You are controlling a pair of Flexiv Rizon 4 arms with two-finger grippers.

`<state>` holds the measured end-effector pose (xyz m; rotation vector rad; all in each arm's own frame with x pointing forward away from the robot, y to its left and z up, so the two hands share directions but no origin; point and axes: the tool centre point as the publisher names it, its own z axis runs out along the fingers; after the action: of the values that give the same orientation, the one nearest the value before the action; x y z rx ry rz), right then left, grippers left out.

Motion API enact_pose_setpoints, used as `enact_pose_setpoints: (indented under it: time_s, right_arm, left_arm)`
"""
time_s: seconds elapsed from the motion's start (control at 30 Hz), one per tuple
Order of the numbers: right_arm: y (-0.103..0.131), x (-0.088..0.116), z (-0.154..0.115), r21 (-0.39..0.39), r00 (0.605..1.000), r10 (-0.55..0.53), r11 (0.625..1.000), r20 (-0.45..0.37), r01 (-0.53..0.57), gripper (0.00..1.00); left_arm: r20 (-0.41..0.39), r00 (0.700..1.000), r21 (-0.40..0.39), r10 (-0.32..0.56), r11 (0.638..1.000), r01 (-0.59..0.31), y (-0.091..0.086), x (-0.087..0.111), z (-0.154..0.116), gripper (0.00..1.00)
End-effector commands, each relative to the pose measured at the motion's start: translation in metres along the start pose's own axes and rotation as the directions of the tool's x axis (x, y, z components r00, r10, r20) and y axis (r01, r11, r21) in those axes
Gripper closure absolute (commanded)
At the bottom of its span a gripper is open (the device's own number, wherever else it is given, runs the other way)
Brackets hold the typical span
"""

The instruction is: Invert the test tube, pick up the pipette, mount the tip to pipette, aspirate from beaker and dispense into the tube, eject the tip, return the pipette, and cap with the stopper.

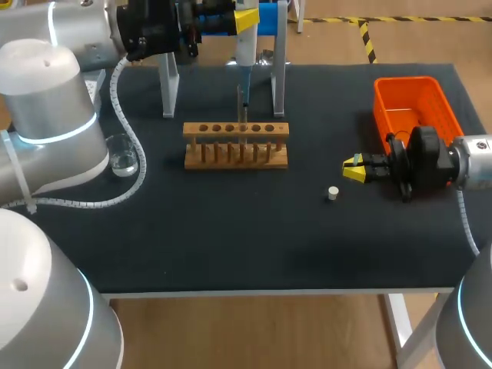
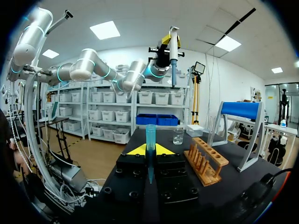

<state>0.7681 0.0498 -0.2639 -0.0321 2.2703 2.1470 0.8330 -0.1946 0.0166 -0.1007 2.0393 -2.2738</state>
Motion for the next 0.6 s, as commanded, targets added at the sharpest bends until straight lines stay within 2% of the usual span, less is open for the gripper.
enact_pose_setpoints:
  time_s: [0.03, 0.6]
  right_arm:
    - [0.0008, 0.0013, 0.0000, 0.003, 1.000, -0.001, 1.000, 0.003, 0.001, 1.00]
    - [0.0008, 0.0013, 0.0000, 0.003, 1.000, -0.001, 1.000, 0.003, 0.001, 1.00]
  left_arm:
    - [-0.005, 1.000, -0.004, 0.012, 1.000, -0.012, 0.0028, 0.0000, -0.0008, 1.00]
    - [-0.005, 1.000, 0.005, 0.018, 1.000, -0.018, 0.0038, 0.0028, -0.0012, 1.00]
